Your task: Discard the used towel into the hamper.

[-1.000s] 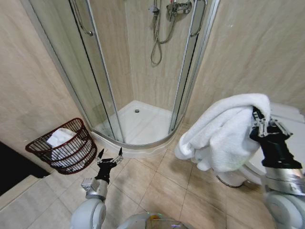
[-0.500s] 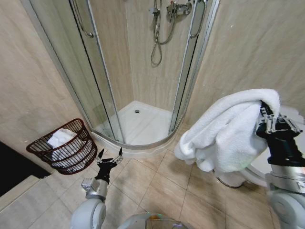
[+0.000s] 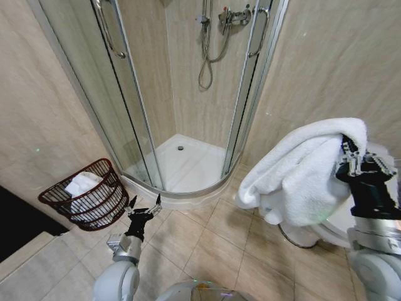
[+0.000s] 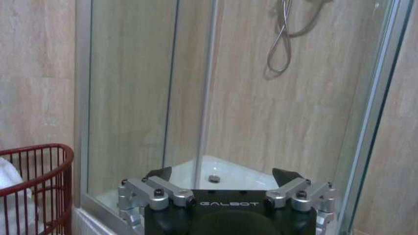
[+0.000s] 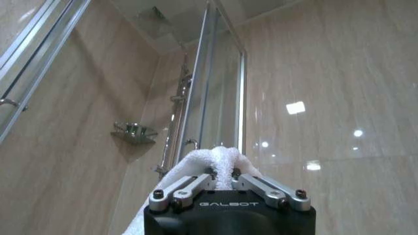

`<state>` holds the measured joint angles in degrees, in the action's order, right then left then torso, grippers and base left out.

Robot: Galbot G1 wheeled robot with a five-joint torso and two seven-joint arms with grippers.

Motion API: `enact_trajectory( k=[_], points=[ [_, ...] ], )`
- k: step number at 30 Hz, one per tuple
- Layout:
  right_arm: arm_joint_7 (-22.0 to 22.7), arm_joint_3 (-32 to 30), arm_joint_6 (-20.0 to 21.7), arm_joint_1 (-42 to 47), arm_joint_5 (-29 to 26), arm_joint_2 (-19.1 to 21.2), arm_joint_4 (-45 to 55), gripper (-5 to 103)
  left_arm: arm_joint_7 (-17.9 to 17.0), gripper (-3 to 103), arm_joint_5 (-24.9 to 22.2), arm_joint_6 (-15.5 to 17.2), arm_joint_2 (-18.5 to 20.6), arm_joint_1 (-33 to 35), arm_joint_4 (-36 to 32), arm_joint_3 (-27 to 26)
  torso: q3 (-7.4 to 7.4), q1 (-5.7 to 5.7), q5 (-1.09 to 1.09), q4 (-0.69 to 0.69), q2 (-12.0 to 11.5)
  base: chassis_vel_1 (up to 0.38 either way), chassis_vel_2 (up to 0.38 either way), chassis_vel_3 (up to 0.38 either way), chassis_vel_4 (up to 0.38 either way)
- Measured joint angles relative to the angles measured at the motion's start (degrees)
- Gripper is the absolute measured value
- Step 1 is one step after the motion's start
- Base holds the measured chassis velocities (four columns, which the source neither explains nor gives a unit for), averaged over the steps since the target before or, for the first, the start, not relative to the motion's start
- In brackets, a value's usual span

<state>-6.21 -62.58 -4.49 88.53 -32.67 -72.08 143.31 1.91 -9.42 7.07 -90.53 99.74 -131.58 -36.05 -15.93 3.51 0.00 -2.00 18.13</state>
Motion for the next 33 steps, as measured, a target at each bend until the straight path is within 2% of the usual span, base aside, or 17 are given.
enact_trajectory(
  k=[16, 33],
  points=[
    [0.2, 0.0, -0.1, -0.3, 0.0, 0.1, -0.1, 5, 0.0, 100, 0.0, 0.0, 0.0, 0.0, 0.0, 0.0, -2.21, 1.28, 0.00, 0.00, 3.5, 0.000, 0.000, 0.000, 0.000],
    [0.3, -0.3, -0.8, -0.2, 1.0, -1.8, -0.1, 5, 0.0, 100, 0.0, 0.0, 0.0, 0.0, 0.0, 0.0, -4.89, 2.75, 0.00, 0.00, 7.7, 0.000, 0.000, 0.000, 0.000]
  ],
)
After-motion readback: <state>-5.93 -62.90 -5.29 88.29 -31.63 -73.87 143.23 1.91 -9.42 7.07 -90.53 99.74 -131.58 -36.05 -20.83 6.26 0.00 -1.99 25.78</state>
